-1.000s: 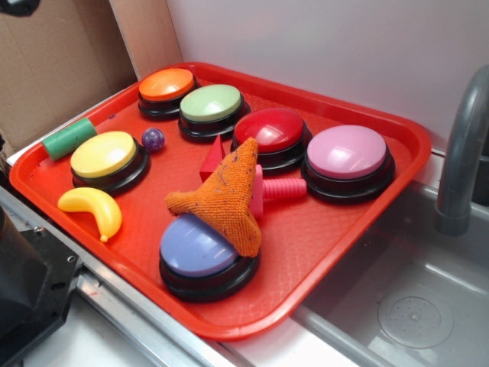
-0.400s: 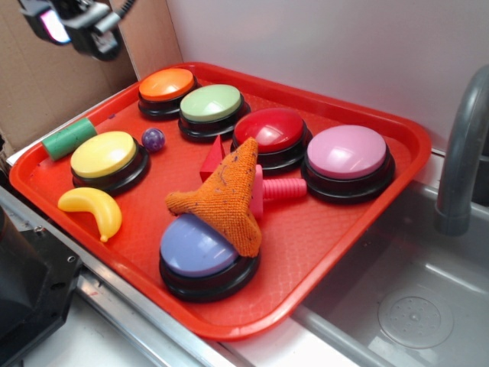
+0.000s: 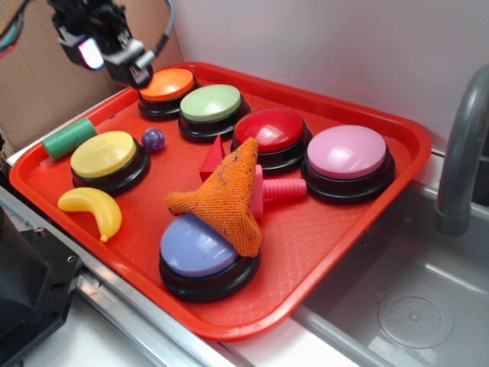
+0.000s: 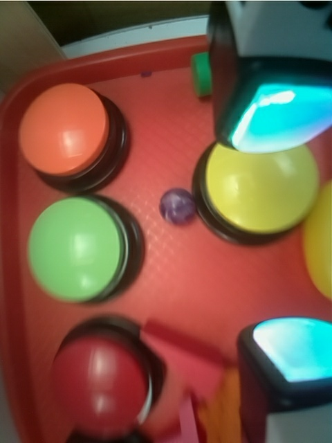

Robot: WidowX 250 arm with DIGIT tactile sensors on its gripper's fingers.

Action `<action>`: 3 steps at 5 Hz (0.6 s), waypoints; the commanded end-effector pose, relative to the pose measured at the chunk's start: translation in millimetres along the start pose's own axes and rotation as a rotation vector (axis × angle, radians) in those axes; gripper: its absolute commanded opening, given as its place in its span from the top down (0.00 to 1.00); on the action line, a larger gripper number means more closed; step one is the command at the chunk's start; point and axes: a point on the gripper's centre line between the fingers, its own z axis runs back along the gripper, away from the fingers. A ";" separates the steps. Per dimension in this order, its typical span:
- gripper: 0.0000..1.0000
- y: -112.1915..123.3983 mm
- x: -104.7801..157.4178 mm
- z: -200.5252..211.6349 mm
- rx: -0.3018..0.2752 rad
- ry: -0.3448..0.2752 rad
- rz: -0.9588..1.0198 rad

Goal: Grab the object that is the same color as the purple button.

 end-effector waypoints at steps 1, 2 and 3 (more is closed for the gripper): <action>0.00 19.2 15.8 -38.5 0.015 -0.041 -0.076; 0.00 21.1 20.6 -53.2 -0.011 -0.043 -0.107; 0.00 20.2 21.1 -63.1 -0.020 -0.036 -0.120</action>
